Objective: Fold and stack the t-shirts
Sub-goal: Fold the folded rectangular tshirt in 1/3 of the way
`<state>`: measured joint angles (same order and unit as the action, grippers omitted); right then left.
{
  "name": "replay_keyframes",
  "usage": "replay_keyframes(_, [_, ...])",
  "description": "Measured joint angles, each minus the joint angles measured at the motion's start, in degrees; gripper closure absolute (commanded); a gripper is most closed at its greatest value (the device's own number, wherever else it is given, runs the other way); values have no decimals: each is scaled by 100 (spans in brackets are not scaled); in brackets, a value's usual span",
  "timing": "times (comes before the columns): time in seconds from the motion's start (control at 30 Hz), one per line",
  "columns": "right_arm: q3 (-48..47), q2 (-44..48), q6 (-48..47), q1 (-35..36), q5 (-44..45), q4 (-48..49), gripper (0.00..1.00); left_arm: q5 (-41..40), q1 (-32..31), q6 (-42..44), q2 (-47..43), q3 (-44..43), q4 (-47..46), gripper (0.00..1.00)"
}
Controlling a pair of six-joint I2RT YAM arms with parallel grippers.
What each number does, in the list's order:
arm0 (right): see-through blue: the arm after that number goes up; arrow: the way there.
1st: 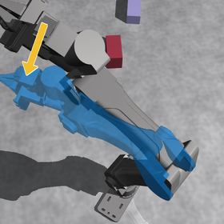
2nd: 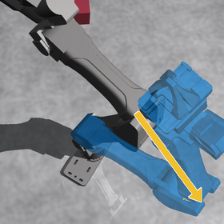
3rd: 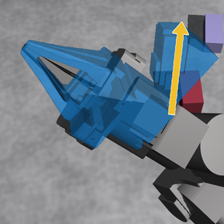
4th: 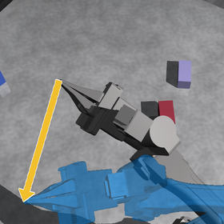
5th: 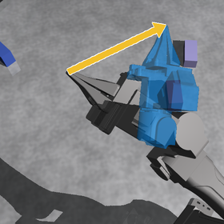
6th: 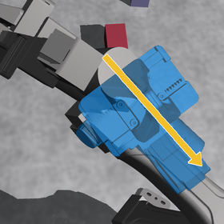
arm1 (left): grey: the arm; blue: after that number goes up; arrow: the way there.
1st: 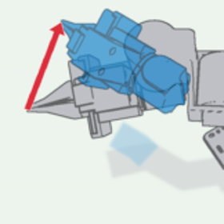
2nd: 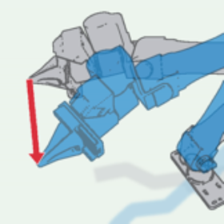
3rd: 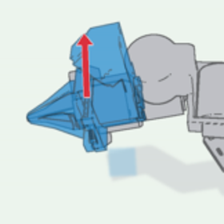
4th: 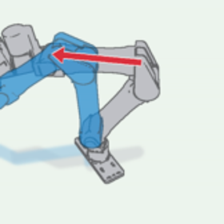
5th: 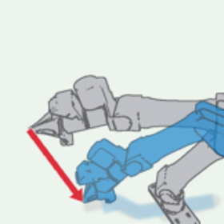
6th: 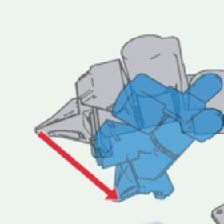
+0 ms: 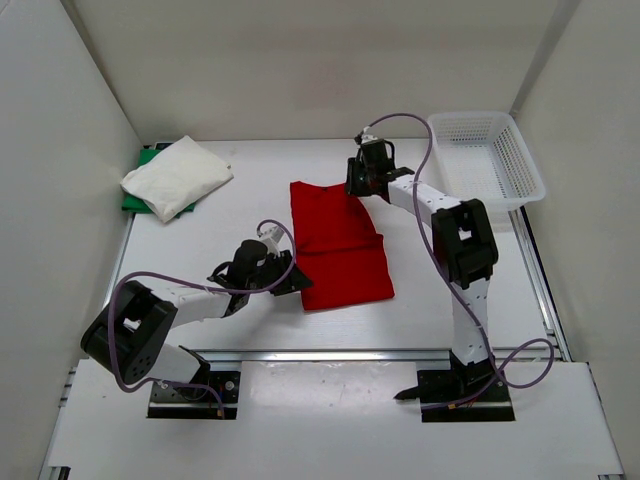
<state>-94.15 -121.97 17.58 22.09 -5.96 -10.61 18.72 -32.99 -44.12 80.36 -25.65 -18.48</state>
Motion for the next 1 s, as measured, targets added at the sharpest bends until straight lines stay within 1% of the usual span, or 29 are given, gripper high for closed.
replay_keyframes(0.03, [-83, -90, -31, 20, 61, -109, 72, 0, 9, -4, 0, 2, 2, 58])
replay_keyframes(0.23, [-216, -321, -186, 92, 227, -721, 58, 2, 76, -11, 0, 0, 2, 58])
replay_keyframes(0.27, [-216, -319, -214, 94, 247, -758, 57, 9, 98, -11, -2, 2, 2, 58])
replay_keyframes(0.3, [-203, -302, -234, 85, 256, -737, 58, 9, 109, -11, -7, 2, 4, 57])
replay_keyframes(0.33, [-116, -243, -256, 70, 251, -664, 69, 9, 133, -11, -20, 2, 7, 58])
replay_keyframes(0.37, [9, -151, -258, 37, 232, -634, 77, 9, 149, -11, -39, 2, 9, 57])
replay_keyframes(0.4, [118, -55, -269, -13, 173, -610, 78, 11, 160, -11, -61, 2, 11, 57])
replay_keyframes(0.43, [245, 55, -219, -85, 76, -555, 76, 11, 168, -11, -87, 2, 9, 58])
replay_keyframes(0.47, [365, 162, -164, -177, -7, -507, 71, 11, 177, -11, -109, 2, 7, 57])
replay_keyframes(0.5, [461, 262, -98, -306, -105, -455, 68, 9, 179, -9, -122, 2, 2, 57])
replay_keyframes(0.53, [494, 313, -59, -435, -195, -407, 61, 11, 175, -11, -127, 2, 2, 57])
replay_keyframes(0.57, [485, 326, -7, -568, -284, -332, 59, 11, 175, -11, -127, 2, 4, 57])
replay_keyframes(0.67, [299, 232, 83, -907, -531, -236, 59, 11, 173, -11, -127, 2, 2, 57])
replay_keyframes(0.7, [146, 140, 118, -1003, -621, -251, 57, 11, 166, -11, -127, 2, 4, 58])
replay_keyframes(0.77, [-105, -59, 195, -1117, -765, -166, 57, 13, 166, -17, -111, 2, -4, 58])
replay_keyframes(0.8, [-170, -122, 225, -1137, -837, -144, 61, 13, 166, -26, -101, 2, -4, 57])
replay_keyframes(0.87, [-249, -258, 319, -1145, -999, -111, 64, 13, 164, -31, -79, 2, -2, 58])
replay_keyframes(0.97, [-315, -448, 407, -1145, -1226, -87, 53, 13, 170, -28, -72, 2, 0, 57])
replay_keyframes(1.0, [-282, -472, 437, -1145, -1305, -70, 52, 13, 177, -28, -72, 2, -2, 58])
